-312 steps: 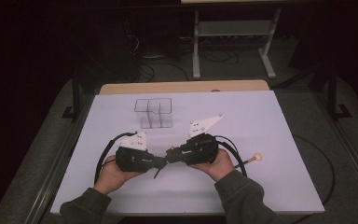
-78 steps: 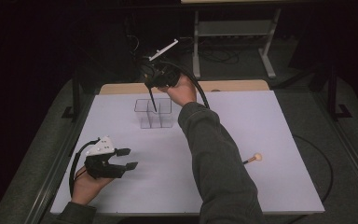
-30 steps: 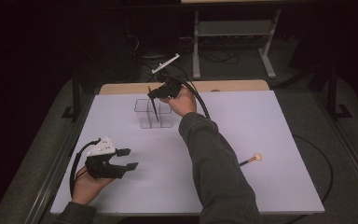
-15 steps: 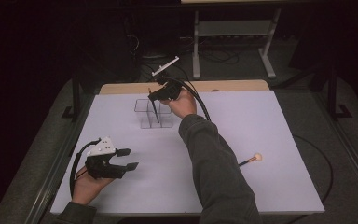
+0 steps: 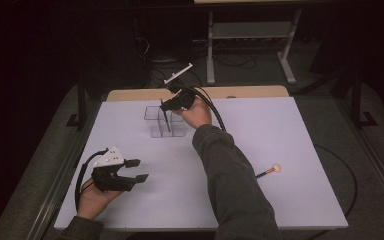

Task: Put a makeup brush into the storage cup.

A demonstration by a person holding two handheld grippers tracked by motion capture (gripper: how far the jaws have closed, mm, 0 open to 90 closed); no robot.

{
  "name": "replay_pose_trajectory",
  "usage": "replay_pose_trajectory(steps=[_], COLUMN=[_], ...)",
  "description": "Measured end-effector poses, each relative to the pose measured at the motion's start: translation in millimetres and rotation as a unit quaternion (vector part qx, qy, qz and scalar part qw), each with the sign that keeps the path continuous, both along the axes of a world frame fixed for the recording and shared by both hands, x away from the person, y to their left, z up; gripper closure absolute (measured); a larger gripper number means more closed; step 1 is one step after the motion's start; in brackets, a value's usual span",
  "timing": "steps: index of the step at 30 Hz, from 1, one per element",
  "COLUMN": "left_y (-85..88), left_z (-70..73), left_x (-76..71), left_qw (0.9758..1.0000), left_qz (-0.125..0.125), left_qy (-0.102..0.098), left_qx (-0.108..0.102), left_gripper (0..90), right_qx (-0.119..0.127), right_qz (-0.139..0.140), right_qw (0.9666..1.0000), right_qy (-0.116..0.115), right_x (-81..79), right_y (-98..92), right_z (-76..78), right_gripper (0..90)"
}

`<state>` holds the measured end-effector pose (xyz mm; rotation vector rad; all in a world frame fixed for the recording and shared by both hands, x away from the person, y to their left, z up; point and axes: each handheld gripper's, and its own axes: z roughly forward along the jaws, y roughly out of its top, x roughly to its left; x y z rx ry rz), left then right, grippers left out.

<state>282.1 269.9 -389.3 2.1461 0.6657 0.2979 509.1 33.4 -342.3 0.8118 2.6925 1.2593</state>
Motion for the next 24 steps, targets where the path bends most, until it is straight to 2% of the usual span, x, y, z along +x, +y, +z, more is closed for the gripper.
replay_pose_trajectory(steps=[9, 11, 15, 16, 21, 22, 24], left_y=[-0.5, -0.5, -0.1, -0.1, -0.9, -1.6, -1.9], left_z=[-0.6, -0.5, 0.4, 0.2, -0.6, -0.9, -1.1], left_x=[0.2, 0.2, -0.6, -0.9, -0.4, -0.5, 0.0], left_qw=[1.0, 1.0, 1.0, 0.9999, 1.0, 1.0, 1.0], left_qz=[0.001, 0.001, 0.005, 0.007, 0.004, 0.004, 0.002], left_qy=[0.001, 0.0, 0.001, 0.003, 0.005, 0.006, 0.004], left_qx=[0.0, -0.001, -0.006, -0.007, -0.005, -0.006, -0.003], left_gripper=[38.8, 38.7, 38.6, 38.6, 38.4, 38.4, 38.2], right_qx=[0.0, 0.002, 0.018, 0.016, 0.027, 0.024, 0.031], right_qz=[-0.002, 0.002, -0.004, 0.0, -0.003, 0.002, -0.003], right_qw=[1.0, 1.0, 0.9997, 0.9998, 0.9995, 0.9996, 0.9994], right_qy=[0.006, -0.001, 0.013, 0.008, 0.017, 0.01, 0.017], right_x=[-4.0, -4.6, -9.9, -9.9, -16.2, -15.7, -18.4], right_y=[-6.1, -8.5, -12.2, -14.0, -20.1, -22.3, -24.9], right_z=[-3.2, -3.4, -2.9, -3.6, -2.8, -3.2, -1.7], right_gripper=[69.4, 69.1, 68.3, 68.1, 66.7, 66.4, 66.0])
